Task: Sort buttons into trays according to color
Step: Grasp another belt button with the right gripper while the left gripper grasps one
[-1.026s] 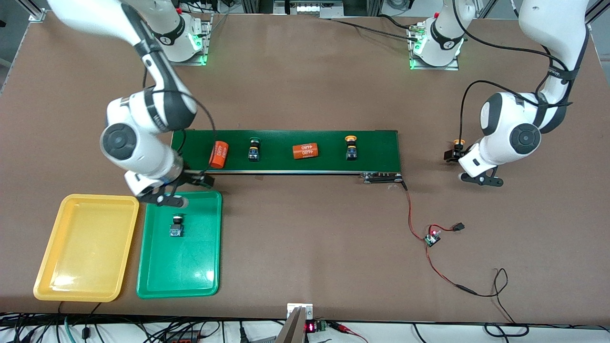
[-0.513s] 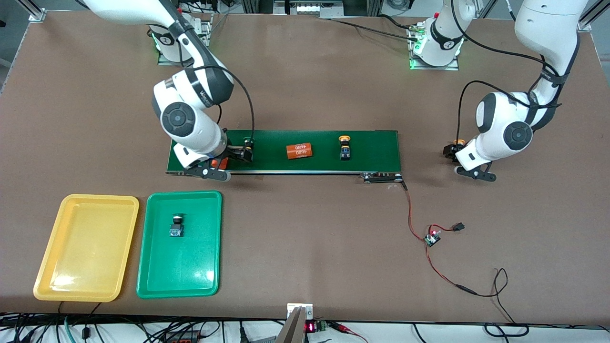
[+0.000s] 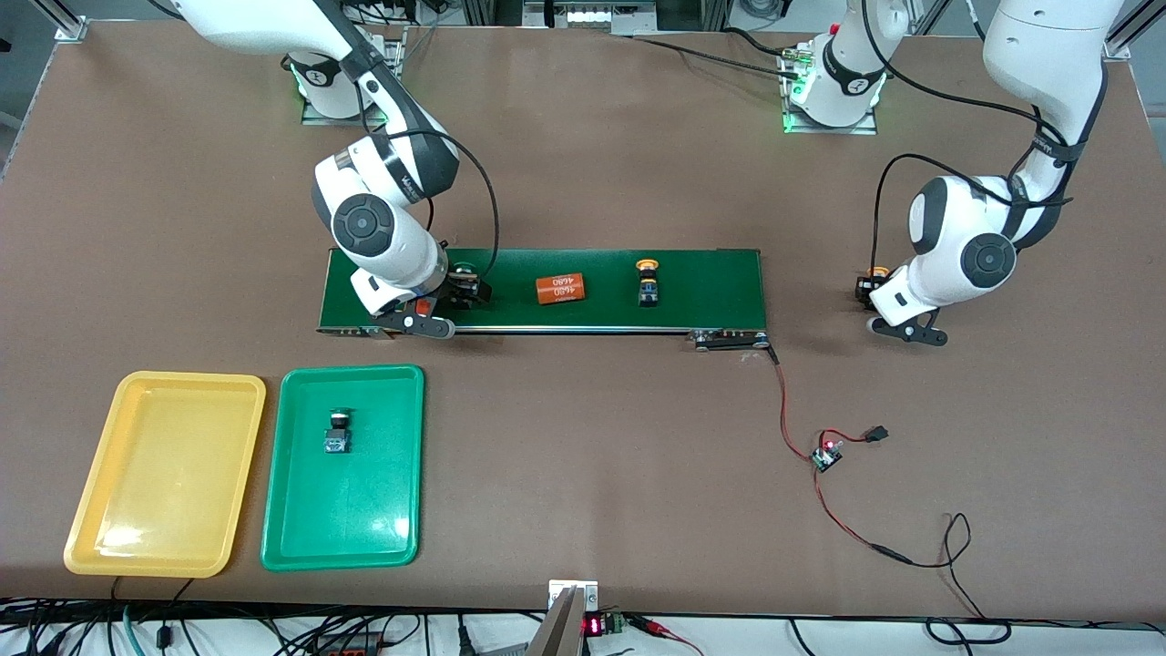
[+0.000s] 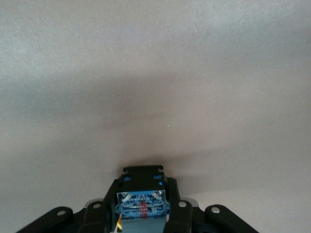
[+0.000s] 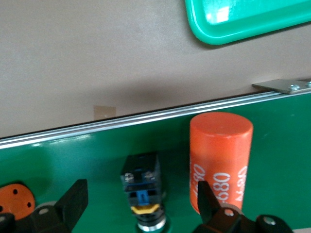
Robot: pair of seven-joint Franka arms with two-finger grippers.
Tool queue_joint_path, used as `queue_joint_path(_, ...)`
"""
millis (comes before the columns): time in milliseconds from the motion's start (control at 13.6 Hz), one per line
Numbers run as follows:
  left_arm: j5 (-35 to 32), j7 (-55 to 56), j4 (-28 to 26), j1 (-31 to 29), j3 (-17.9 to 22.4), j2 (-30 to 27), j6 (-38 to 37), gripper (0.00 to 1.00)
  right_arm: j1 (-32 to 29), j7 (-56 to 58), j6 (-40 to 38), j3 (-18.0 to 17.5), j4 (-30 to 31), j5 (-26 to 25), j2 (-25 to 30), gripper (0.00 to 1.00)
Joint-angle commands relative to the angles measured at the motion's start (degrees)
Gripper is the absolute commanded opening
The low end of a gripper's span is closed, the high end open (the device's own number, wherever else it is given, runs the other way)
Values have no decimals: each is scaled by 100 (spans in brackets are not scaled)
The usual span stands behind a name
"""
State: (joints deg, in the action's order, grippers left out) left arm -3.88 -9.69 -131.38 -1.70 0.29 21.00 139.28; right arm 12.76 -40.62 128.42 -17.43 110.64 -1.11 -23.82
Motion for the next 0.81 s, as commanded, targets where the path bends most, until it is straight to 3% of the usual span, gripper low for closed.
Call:
queue_joint_path(0, -34, 387, 444, -32, -344, -332, -847, 9, 34, -121, 122, -24, 63, -21, -8, 100)
queue_joint_path(293, 1, 886, 1587, 38, -1275, -342, -2026, 10, 43, -113, 192, -24, 81, -91, -149, 100)
queue_joint_path(366, 10, 1246, 1702, 65, -1469, -316, -2028, 10, 34, -52, 201, -24, 107, -109, -167, 94)
queue_joint_path(513, 10, 1950, 1782, 126, -1908, -228, -1975, 12, 8, 132, 209, -15, 133, -126, -167, 68)
queue_joint_path(733, 19, 2506, 1782, 249, -2164, -53, -1712, 11, -106, 458, 175, -15, 142, -126, -158, 24)
